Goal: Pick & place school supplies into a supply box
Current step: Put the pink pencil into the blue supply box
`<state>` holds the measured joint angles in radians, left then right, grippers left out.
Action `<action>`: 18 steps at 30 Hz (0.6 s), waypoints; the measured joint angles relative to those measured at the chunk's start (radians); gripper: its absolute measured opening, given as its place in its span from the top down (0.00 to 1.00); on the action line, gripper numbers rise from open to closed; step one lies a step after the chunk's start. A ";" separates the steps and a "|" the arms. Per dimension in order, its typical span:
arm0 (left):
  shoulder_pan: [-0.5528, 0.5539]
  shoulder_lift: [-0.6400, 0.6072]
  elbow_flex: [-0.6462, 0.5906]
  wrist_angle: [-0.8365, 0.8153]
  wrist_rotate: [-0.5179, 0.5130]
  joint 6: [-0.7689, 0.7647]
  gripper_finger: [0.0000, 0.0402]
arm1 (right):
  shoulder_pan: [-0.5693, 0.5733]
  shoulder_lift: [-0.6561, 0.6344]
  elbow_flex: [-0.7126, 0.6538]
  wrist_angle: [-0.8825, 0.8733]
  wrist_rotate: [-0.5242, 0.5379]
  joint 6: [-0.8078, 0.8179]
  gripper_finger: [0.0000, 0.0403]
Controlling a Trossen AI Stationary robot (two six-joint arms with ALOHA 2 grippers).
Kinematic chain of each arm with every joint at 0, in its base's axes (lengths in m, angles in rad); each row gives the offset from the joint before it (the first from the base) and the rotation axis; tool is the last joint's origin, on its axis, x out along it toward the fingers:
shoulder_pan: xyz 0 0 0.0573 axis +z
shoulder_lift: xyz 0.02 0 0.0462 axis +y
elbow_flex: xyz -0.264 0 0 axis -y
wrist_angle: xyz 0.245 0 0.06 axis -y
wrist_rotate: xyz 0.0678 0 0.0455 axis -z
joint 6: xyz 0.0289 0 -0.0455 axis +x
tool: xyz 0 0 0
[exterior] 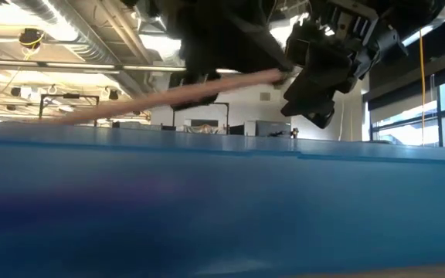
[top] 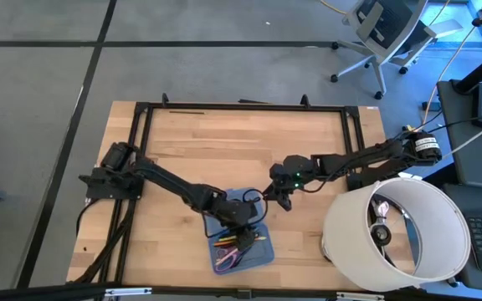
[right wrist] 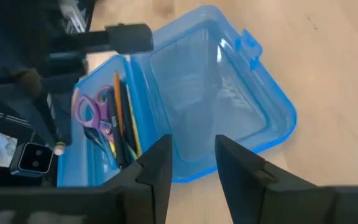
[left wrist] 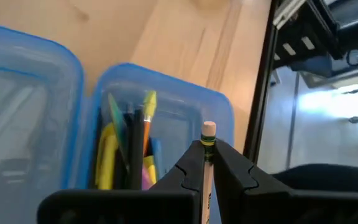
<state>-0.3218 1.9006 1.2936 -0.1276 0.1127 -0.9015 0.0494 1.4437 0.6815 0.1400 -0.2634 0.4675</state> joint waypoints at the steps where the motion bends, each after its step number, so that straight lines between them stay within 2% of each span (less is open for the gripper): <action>1: 0.000 0.007 0.001 -0.001 0.012 -0.001 0.98 | 0.003 0.000 0.000 0.000 0.000 0.000 0.69; 8: 0.004 0.036 0.001 -0.055 0.093 -0.029 0.94 | 0.022 0.000 0.000 -0.001 0.000 0.002 0.69; 18: 0.021 0.036 0.001 -0.193 0.102 0.033 0.89 | 0.027 0.000 0.000 -0.002 0.001 0.003 0.69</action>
<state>-0.3008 1.9366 1.2942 -0.3210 0.2142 -0.8682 0.0765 1.4441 0.6815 0.1383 -0.2626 0.4706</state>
